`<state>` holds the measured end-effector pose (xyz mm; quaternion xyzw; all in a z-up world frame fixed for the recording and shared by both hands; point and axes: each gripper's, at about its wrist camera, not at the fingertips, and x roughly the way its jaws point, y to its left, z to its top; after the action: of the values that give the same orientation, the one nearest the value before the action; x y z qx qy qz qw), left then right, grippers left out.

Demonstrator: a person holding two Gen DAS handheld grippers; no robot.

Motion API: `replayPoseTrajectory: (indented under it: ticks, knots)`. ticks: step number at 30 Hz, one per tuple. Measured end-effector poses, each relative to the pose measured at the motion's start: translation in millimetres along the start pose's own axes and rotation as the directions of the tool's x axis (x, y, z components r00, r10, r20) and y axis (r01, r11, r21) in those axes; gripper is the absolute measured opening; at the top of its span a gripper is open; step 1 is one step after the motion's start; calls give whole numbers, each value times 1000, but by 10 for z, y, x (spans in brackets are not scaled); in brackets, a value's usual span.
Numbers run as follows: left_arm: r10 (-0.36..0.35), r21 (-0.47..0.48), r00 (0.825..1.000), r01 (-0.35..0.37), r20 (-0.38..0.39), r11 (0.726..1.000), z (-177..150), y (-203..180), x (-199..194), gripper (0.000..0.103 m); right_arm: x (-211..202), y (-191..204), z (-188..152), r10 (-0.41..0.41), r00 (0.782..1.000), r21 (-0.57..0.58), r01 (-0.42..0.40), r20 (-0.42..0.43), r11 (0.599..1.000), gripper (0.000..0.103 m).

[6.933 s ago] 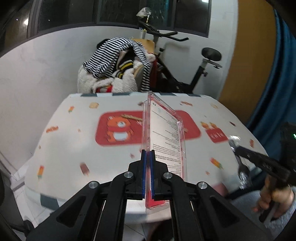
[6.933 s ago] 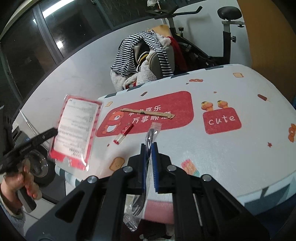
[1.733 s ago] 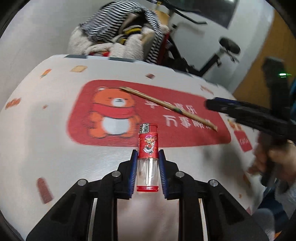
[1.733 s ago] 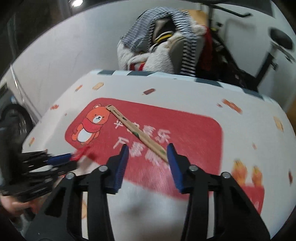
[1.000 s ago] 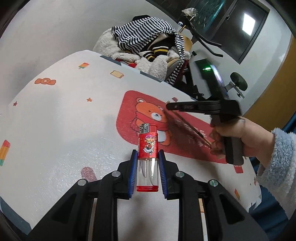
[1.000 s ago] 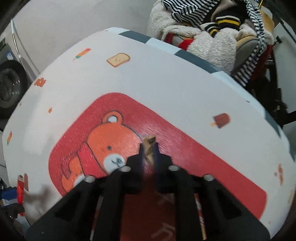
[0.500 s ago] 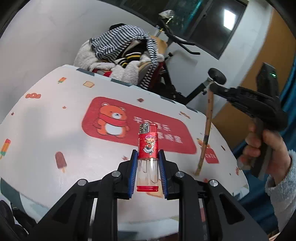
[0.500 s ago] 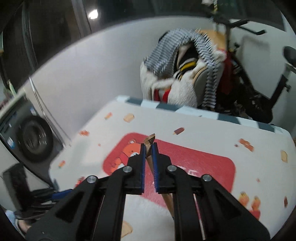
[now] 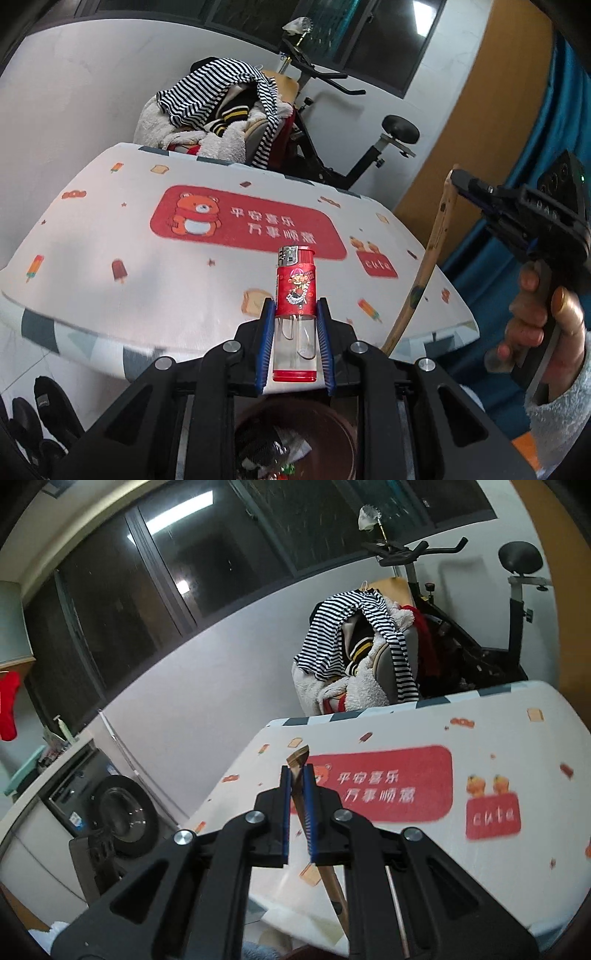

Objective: Collect trash
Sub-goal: 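Carry the lighter and chopstick packet over the bin with both grippers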

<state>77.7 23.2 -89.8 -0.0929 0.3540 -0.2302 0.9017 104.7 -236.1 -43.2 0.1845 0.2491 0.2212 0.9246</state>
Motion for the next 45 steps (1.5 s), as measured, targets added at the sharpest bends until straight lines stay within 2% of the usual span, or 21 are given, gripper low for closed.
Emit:
replayPoseTrajectory:
  ticks: [8,14,18,26,28,33,36,37,38,39,40,41,43,45]
  knots:
    - [-6,-7,999,6,-38,1000,-446,-77,-141,22,-231,101,-676,49,998,-8,-49,-36,999,11]
    - [1,-6,997,-1,-76,1000,-668,-61,-125,22,-128,122,-1292,-37,995,-99,28,-88,995,11]
    - [4,-17,996,-5,-91,1000,-775,-22,-98,22,-58,110,-1521,-58,992,-101,46,-115,994,11]
    - [2,-37,992,-7,-127,999,-941,19,-12,22,101,-82,-1749,-71,987,-77,60,-146,995,11]
    - [2,-33,991,-7,-132,999,-957,11,5,22,157,-121,-1784,-71,980,-70,59,-184,996,11]
    - [-1,-28,990,-3,-139,1000,-970,-3,45,22,231,-200,-1887,-77,955,-31,71,-285,997,20]
    - [-2,-23,989,-1,-147,1000,-995,-15,71,22,238,-218,-1923,-86,946,-30,80,-313,996,21]
    - [-3,-21,988,-1,-153,1000,-1011,-20,85,22,236,-224,-1947,-93,945,-33,87,-314,996,23]
    - [-2,-19,987,0,-159,1000,-1030,-25,101,22,225,-230,-1967,-96,945,-33,90,-311,995,29]
    - [-3,-18,986,0,-165,1000,-1051,-28,117,22,187,-232,-1966,-107,949,-35,101,-298,994,39]
    - [-4,-17,985,1,-170,1000,-1068,-30,132,22,154,-228,-1968,-113,953,-40,106,-282,994,57]
    - [-4,-14,985,2,-175,1000,-1091,-35,145,22,130,-222,-1971,-115,955,-44,107,-274,993,64]
    - [-1,-2,982,0,-190,1000,-1147,-54,187,22,69,-202,-1967,-130,957,-57,119,-257,991,66]
    - [-2,8,979,4,-206,1000,-1209,-72,230,22,-6,-159,-1979,-159,961,-93,141,-226,986,74]
